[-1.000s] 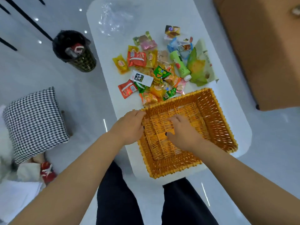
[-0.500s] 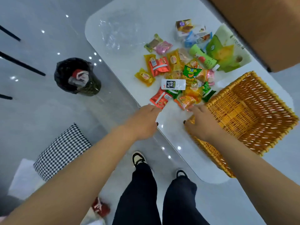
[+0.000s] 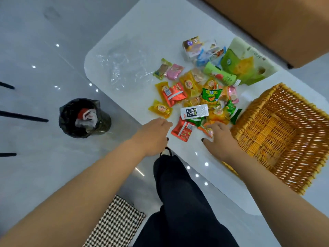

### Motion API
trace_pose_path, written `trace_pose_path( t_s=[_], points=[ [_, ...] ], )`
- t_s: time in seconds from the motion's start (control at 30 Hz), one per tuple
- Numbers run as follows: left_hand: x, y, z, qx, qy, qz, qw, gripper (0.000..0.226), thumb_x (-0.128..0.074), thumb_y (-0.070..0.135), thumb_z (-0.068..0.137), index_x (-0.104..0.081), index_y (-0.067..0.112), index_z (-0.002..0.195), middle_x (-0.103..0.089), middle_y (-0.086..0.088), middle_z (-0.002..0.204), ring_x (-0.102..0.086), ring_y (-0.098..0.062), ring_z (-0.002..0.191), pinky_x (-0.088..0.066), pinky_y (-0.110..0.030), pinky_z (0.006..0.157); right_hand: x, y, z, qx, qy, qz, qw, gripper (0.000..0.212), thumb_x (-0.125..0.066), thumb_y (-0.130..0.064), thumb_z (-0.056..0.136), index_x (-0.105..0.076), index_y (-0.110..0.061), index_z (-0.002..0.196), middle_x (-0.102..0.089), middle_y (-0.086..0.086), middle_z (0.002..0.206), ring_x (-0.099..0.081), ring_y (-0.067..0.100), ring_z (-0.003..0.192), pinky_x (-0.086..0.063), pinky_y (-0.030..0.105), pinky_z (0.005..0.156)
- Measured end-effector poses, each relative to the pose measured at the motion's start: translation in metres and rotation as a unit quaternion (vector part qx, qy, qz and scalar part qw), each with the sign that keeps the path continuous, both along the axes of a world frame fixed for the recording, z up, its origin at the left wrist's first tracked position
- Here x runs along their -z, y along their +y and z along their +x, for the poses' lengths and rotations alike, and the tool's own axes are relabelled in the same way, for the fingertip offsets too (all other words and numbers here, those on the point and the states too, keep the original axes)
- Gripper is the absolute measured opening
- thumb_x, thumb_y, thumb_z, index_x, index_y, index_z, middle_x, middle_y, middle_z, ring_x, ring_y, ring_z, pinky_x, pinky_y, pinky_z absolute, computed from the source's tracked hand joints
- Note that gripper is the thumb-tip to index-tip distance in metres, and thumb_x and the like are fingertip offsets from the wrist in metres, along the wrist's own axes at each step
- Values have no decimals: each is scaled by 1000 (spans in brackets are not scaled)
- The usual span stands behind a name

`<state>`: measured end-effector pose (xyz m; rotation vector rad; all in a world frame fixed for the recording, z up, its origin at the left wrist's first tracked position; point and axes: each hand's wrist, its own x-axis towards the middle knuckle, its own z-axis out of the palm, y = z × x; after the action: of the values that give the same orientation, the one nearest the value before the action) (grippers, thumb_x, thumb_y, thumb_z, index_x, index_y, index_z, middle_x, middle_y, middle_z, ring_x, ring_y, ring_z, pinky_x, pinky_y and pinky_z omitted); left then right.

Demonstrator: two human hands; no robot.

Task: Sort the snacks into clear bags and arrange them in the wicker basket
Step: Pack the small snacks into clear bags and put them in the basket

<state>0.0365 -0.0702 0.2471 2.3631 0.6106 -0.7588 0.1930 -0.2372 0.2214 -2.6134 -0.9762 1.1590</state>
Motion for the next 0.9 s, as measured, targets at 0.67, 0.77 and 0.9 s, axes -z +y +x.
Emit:
trace_pose_path(
  t_s=[0.67, 0.77, 0.9],
  points=[
    [-2, 73, 76, 175, 8, -18, 984, 52, -46, 21, 100, -31, 15, 149, -35, -5, 151, -32, -22, 137, -33, -32, 105, -2, 55, -20, 223, 44, 20, 974, 51, -58, -21, 92, -42, -8, 139, -36, 13, 143, -30, 28, 134, -27, 35, 108],
    [-4, 81, 60, 208, 6, -38, 977, 54, -45, 21, 100, -28, 13, 151, -32, -7, 153, -29, -23, 139, -31, -32, 107, -7, 51, -51, 268, 33, 26, 962, 56, -59, -26, 92, -40, -9, 141, -31, 11, 148, -25, 27, 140, -26, 35, 111],
    [-6, 96, 28, 248, 6, -64, 967, 57, -45, 24, 101, -22, 15, 153, -22, -6, 159, -22, -22, 145, -25, -34, 115, -14, 45, -104, 348, 8, 21, 937, 58, -61, -28, 91, -39, -11, 142, -30, 10, 149, -28, 26, 139, -28, 37, 111]
  ],
)
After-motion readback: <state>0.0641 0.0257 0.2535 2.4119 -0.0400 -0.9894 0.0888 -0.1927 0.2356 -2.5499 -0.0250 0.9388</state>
